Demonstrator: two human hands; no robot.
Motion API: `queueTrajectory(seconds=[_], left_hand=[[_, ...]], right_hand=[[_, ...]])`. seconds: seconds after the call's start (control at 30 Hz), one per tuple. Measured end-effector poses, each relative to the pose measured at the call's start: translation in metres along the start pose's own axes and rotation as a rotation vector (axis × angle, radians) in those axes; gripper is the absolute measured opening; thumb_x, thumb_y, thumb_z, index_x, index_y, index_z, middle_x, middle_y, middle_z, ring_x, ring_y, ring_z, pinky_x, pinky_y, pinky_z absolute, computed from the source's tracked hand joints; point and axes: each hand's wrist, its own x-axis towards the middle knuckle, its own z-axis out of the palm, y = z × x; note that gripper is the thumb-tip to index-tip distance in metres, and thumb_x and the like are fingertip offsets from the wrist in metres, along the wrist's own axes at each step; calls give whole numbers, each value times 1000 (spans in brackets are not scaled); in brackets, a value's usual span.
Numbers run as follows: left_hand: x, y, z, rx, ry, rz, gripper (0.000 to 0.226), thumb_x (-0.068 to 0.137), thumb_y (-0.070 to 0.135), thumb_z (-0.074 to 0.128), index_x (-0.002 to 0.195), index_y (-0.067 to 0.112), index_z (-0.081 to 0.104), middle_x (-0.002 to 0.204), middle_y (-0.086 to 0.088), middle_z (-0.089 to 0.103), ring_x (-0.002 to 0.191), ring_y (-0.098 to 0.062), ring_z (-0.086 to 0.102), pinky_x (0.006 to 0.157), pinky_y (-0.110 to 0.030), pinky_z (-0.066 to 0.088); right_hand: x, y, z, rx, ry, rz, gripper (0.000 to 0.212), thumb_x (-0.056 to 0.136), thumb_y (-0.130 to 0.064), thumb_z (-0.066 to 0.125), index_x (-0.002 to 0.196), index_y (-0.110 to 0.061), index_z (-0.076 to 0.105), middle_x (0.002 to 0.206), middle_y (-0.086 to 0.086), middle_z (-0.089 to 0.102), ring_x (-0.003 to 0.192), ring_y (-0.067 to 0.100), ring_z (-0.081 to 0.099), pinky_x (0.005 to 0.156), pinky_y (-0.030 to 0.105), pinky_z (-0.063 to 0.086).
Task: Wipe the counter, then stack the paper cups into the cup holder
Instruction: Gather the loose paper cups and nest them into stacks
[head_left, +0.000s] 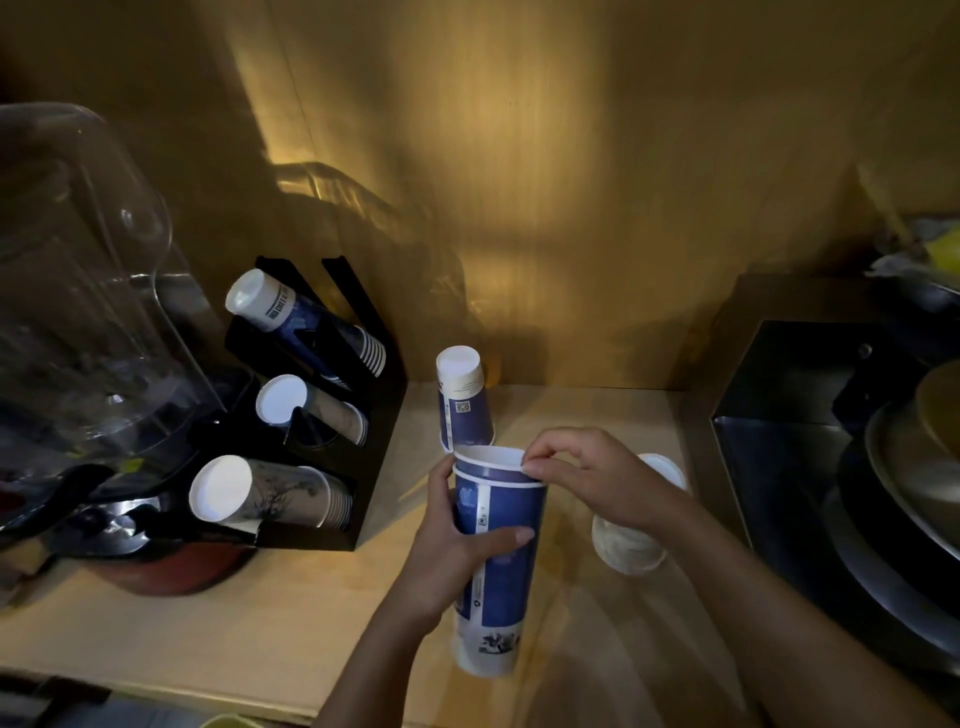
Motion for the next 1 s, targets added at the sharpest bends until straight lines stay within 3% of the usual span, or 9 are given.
queueTrajectory(seconds=[0.13, 0.27, 0.5, 0.63, 0.7, 0.83, 0.9, 0.93, 1.0], left_hand=[[1, -6, 4, 17, 12, 33, 93, 67, 8, 81, 127, 48, 22, 113, 11, 58, 87, 0, 68, 63, -12, 53], [-2, 1, -2, 3, 59, 19, 82, 65, 21, 81, 117, 57, 28, 109, 13, 60, 85, -1, 69, 62, -13, 53], [4, 11, -18, -359, 50, -194, 60, 80, 50, 60, 127, 15, 49, 114, -23, 65, 86, -33, 68, 68, -37, 57], [13, 16, -29, -410, 38, -296, 44, 88, 38, 46, 117, 5, 55, 83, -14, 75, 74, -26, 72, 62, -34, 59], [12, 21, -35, -298, 45, -243, 36, 91, 19, 47, 126, 13, 52, 96, -7, 71, 86, -18, 68, 73, -30, 56], [-5, 45, -43, -103, 172, -95, 29, 82, 3, 66, 98, 25, 57, 117, -17, 59, 61, 6, 66, 48, -8, 49], [-9, 60, -52, 34, 177, 11, 65, 49, 29, 89, 100, 32, 49, 115, -17, 60, 86, -14, 68, 65, -26, 56], [-9, 69, -57, 128, 172, 61, 64, 48, 35, 83, 101, 36, 48, 119, -17, 58, 106, -30, 61, 81, -42, 55], [-7, 83, -72, 198, 141, 151, 62, 65, 28, 75, 117, 43, 44, 141, -4, 46, 133, -24, 42, 109, -47, 37]], right_hand=[[4, -1, 21, 35, 48, -27, 18, 86, -17, 59, 73, -29, 62, 73, -11, 64, 70, -2, 58, 62, 11, 44], [3, 4, 24, 5, 77, -38, 9, 86, -19, 59, 90, -22, 66, 86, -8, 66, 80, 1, 59, 71, 15, 45], [3, 19, 18, -199, -153, -77, 82, 77, 7, 57, 133, -47, 29, 142, -20, 24, 131, -7, 21, 101, 6, 23], [12, 24, 31, -357, -115, -111, 101, 72, -12, 73, 135, -52, 6, 147, -21, 0, 136, 0, 7, 109, 23, 24], [17, 22, 33, -274, -4, -112, 100, 70, -15, 77, 134, -51, 9, 145, -19, 6, 133, 1, 15, 106, 23, 31], [32, 14, 37, -139, 117, -105, 96, 65, -19, 82, 132, -47, 20, 142, -11, 19, 125, 2, 30, 88, 7, 38], [44, 6, 39, -65, 114, -130, 93, 63, -20, 83, 130, -48, 24, 139, -14, 23, 123, 2, 35, 83, 6, 41], [51, 0, 40, -27, 104, -152, 92, 61, -24, 83, 129, -49, 26, 138, -17, 25, 121, 0, 36, 82, 5, 41], [68, -13, 44, 89, 90, -167, 86, 55, -35, 83, 125, -48, 35, 136, -13, 34, 121, 0, 40, 82, 7, 42]])
